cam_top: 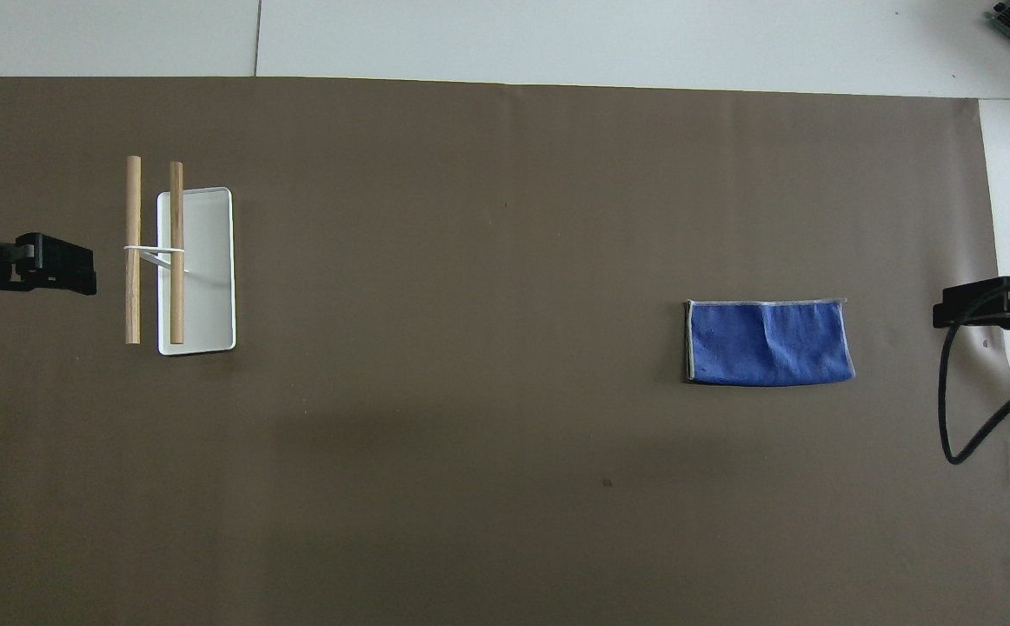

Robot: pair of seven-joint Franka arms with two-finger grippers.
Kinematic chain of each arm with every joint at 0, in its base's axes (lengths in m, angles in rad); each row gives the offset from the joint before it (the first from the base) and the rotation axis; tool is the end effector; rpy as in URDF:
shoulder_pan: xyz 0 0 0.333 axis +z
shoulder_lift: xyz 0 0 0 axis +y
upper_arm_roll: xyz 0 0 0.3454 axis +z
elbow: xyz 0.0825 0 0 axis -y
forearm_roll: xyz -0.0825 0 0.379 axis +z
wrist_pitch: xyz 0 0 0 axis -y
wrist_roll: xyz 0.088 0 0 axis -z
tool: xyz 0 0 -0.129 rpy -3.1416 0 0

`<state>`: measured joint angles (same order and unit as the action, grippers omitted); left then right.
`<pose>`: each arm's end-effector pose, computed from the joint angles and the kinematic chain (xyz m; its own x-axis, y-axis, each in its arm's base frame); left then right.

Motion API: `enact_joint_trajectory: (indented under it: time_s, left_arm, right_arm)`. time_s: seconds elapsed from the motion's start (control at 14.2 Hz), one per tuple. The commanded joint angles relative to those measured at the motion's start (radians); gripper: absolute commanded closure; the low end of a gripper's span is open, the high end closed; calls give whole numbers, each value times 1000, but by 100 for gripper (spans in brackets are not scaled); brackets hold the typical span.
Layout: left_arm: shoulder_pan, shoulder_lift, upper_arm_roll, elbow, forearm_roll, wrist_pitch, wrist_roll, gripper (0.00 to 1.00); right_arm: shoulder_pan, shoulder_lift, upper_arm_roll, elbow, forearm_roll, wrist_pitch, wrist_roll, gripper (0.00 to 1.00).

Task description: Right arm passes towel to left arm to hang

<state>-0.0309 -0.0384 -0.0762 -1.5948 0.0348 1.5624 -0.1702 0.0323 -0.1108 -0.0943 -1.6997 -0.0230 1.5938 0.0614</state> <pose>0.5331 -0.0536 0.6408 0.9979 0.0633 0.0122 0.0637 -0.9973 -0.0362 0.5117 -0.0375 0.6322 0.9925 -0.1220 0.0052 -0.1221 -0.9924 0.0123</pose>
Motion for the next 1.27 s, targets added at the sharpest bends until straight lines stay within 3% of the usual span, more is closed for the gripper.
enact_joint_trajectory:
  time_s: [0.0, 0.35, 0.63, 0.77, 1.2]
  left_arm:
    - [-10, -26, 15, -27, -13, -5, 5, 0]
    - [-10, -26, 15, -27, -13, -5, 3, 0]
    - [-9, -26, 15, -27, -13, -2, 6, 0]
    - [-9, -26, 15, -27, -13, 2, -2, 0]
    - [-7, -28, 18, -33, -15, 5, 12, 0]
  right_arm:
    - [-11, -32, 5, -38, -8, 25, -18, 0]
    - [-12, -38, -2, -84, 2, 76, -18, 0]
    - [-5, -32, -1, -282, 5, 340, -22, 0]
    - [7, 9, 1, -354, 5, 481, -26, 0]
    - [30, 186, 2, -445, 30, 727, -169, 0]
